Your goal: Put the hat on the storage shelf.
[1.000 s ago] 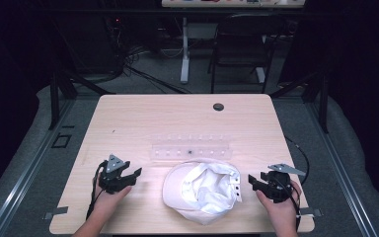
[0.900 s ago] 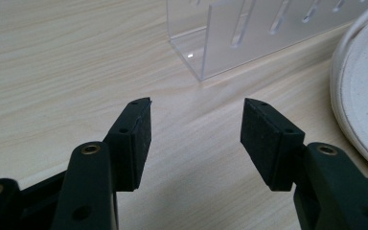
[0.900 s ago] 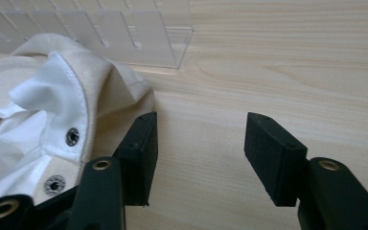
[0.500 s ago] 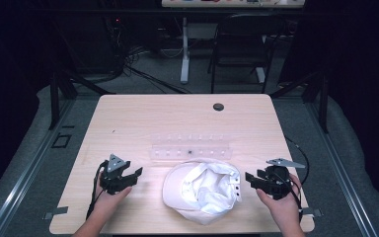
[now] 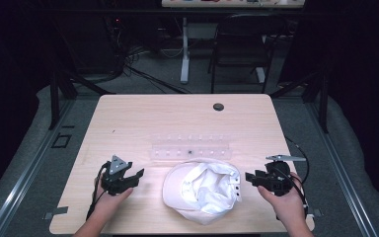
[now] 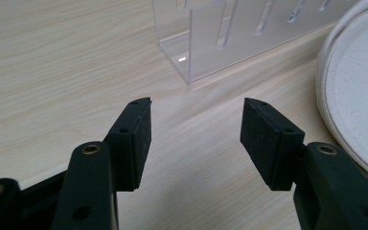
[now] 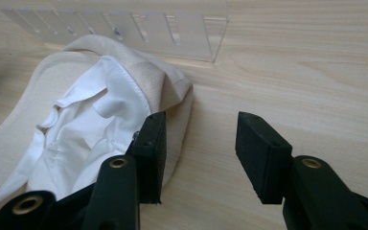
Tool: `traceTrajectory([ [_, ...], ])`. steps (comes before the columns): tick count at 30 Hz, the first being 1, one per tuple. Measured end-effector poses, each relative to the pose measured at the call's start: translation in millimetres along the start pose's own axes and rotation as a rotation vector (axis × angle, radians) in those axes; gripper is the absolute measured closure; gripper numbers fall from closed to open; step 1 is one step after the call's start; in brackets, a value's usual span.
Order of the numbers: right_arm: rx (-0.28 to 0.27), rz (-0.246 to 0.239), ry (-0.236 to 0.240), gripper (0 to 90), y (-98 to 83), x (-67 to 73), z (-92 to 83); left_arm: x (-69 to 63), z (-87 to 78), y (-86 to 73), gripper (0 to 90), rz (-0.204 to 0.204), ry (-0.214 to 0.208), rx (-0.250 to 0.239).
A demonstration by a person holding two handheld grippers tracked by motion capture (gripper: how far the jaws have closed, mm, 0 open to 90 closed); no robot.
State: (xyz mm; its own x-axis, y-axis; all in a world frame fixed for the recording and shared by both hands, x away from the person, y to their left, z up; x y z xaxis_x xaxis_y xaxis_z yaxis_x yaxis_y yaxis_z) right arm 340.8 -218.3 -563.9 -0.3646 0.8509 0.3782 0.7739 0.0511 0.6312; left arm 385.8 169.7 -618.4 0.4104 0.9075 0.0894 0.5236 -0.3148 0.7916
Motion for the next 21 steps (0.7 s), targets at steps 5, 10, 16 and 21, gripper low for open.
traceTrajectory([
  [5, 0.046, 0.041, 0.064, 52.8, -0.5, 6.5, 0.0, -0.6, 0.5, -1.0, 44.9, -0.005, -0.005, 0.004],
  [10, 0.087, 0.095, 0.116, 55.3, -2.2, 10.3, -1.3, -1.3, 0.9, -1.4, 44.7, -0.005, -0.008, 0.006],
  [16, 0.123, 0.131, 0.172, 51.4, -6.3, 15.4, 1.4, -2.6, 1.7, -2.5, 44.0, -0.001, -0.011, 0.011],
  [21, 0.153, 0.165, 0.219, 50.7, -10.7, 20.0, 7.5, -2.7, 2.3, -3.2, 43.7, -0.002, -0.013, 0.016],
])
Point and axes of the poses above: each handheld gripper's, and its own axes: z roughly forward along the jaws, y roughly out of its top, x roughly to its left, the point moved 10 cm from there along z, roughly forward along the jaws, and after that the axes turned 9 degrees about y, right-handed, at the moved point
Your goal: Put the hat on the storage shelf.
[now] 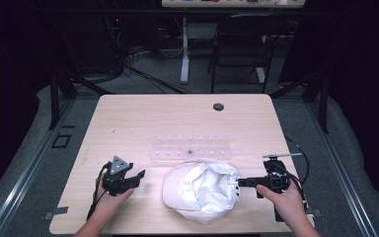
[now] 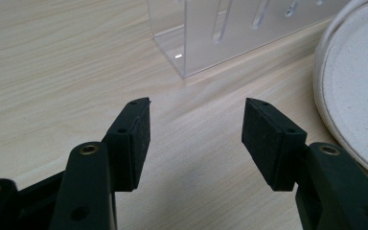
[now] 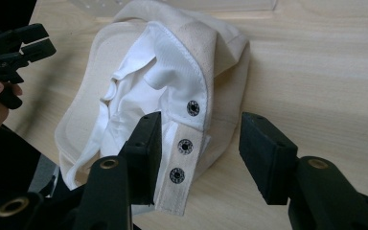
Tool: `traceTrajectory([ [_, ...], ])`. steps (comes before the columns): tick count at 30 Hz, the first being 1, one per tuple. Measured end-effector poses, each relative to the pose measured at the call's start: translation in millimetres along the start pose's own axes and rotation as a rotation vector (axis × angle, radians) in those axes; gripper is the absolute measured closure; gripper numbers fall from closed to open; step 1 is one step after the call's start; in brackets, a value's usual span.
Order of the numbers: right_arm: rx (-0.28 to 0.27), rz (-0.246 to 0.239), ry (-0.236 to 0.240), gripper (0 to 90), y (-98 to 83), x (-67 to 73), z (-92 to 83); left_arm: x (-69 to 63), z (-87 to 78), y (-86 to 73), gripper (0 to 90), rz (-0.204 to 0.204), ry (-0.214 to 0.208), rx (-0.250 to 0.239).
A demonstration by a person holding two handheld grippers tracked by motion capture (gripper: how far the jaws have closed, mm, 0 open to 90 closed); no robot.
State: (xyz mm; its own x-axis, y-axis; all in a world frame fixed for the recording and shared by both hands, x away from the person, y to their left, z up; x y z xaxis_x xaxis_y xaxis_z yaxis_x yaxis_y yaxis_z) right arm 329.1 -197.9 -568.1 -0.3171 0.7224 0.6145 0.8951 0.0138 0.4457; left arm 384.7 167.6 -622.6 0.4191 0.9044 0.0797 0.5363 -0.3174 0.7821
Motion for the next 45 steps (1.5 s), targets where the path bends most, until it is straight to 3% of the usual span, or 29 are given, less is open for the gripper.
traceTrajectory([
  [7, 0.043, 0.03, 0.024, 51.5, -6.1, -0.7, 10.5, 0.0, 0.2, -0.8, 43.7, 0.008, -0.002, 0.005],
  [25, 0.074, 0.089, 0.067, 51.1, -13.3, 1.0, 28.9, -0.3, 0.7, -1.2, 43.7, 0.003, 0.0, 0.005],
  [33, 0.112, 0.103, 0.098, 51.3, -19.0, 4.2, 37.3, -0.2, 1.3, -1.8, 43.7, 0.005, 0.001, 0.009],
  [45, 0.103, 0.112, 0.14, 51.6, -15.6, 11.8, 32.3, 0.3, 1.5, -2.1, 43.7, 0.004, 0.003, 0.01],
])
Point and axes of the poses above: each handheld gripper's, and its own axes: z roughly forward along the jaws, y roughly out of its top, x roughly to its left, the point moved 10 cm from there along z, roughly forward along the jaws, and after that the axes turned 9 degrees about y, right-handed, at the moved point
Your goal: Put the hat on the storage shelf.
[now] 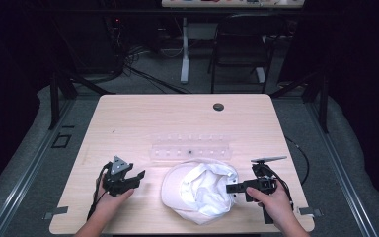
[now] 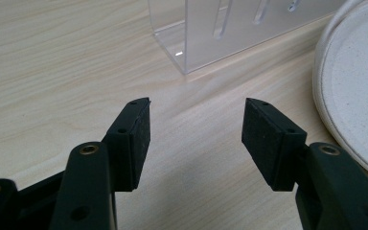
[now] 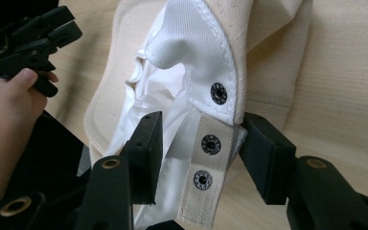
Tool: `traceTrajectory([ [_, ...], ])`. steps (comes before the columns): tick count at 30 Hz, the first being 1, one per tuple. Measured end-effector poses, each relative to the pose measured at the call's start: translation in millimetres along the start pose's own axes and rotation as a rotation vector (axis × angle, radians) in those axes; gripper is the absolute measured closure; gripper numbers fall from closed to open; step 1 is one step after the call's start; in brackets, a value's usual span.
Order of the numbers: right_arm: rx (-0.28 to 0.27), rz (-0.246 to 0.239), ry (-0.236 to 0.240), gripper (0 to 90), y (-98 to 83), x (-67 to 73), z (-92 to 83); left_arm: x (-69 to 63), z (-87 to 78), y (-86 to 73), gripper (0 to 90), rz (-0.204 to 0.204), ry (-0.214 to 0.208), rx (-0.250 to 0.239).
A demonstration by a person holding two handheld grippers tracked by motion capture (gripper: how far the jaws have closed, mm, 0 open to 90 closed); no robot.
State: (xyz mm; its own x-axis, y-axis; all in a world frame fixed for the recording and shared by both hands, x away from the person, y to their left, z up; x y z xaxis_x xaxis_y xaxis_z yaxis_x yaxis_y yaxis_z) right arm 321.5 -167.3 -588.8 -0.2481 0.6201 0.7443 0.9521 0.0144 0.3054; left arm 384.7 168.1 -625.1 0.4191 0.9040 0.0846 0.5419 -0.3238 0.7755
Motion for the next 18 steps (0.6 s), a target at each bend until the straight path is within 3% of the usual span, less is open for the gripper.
traceTrajectory([
  [9, -0.024, 0.003, 0.052, 54.3, 6.3, 15.2, -9.5, 0.9, 0.4, -0.3, 43.7, -0.002, 0.002, 0.001],
  [14, -0.022, -0.002, 0.033, 64.0, 6.6, 14.0, -10.3, 1.1, 0.7, -0.6, 43.7, -0.004, 0.004, 0.003],
  [18, -0.005, 0.001, 0.019, 66.7, 5.2, 11.9, -9.0, 1.0, 0.7, -0.6, 43.7, -0.003, 0.004, 0.004],
])
Point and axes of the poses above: each handheld gripper's, and its own axes: z roughly forward along the jaws, y roughly out of its top, x roughly to its left, the point moved 10 cm from there along z, roughly forward along the jaws, and after that the axes turned 9 degrees about y, right-handed, at the moved point
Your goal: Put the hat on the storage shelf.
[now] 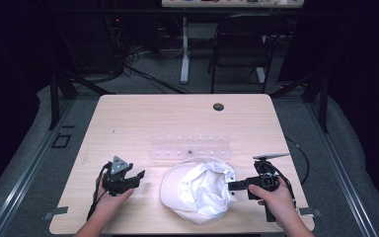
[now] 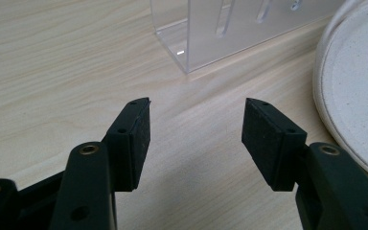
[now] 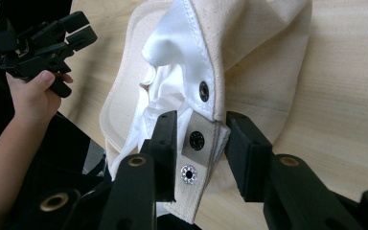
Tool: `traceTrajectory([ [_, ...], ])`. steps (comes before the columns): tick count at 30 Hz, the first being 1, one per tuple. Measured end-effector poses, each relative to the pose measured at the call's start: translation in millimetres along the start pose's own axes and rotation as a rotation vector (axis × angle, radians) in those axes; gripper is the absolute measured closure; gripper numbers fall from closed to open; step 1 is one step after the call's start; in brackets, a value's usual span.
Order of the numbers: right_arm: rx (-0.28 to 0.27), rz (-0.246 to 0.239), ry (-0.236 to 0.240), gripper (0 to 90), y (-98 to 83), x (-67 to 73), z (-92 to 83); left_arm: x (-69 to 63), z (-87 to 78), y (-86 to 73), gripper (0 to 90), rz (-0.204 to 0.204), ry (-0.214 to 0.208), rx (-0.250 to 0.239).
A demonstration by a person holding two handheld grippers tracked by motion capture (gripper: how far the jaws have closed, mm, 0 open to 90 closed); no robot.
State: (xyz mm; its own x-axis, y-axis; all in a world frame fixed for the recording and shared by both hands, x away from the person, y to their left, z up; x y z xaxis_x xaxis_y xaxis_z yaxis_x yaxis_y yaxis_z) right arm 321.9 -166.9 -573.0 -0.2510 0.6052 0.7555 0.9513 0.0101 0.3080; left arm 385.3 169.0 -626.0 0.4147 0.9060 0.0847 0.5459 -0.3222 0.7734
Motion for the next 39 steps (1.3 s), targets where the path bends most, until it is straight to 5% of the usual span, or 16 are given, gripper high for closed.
traceTrajectory([
  [12, 0.007, 0.038, -0.002, 72.3, -0.2, -3.9, 5.8, 0.1, 0.3, -0.6, 43.7, 0.003, 0.001, 0.004],
  [30, 0.017, -0.012, -0.064, 75.8, 4.0, 1.6, -1.3, 0.3, 0.3, -0.6, 43.7, 0.005, 0.002, 0.004],
  [39, 0.035, 0.04, 0.045, 70.7, 5.4, 15.2, 1.1, -0.1, 0.4, -0.6, 43.7, 0.007, 0.001, 0.004],
])
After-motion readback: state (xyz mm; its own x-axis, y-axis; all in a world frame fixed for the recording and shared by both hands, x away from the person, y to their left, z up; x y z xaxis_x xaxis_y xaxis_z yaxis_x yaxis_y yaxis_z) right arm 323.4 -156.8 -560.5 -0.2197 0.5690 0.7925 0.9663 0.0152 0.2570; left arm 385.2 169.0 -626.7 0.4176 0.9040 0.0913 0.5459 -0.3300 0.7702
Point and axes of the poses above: each handheld gripper's, and its own axes: z roughly forward along the jaws, y roughly out of its top, x roughly to its left, the point moved 10 cm from there along z, roughly forward along the jaws, and after that the axes turned 9 degrees about y, right-handed, at the moved point
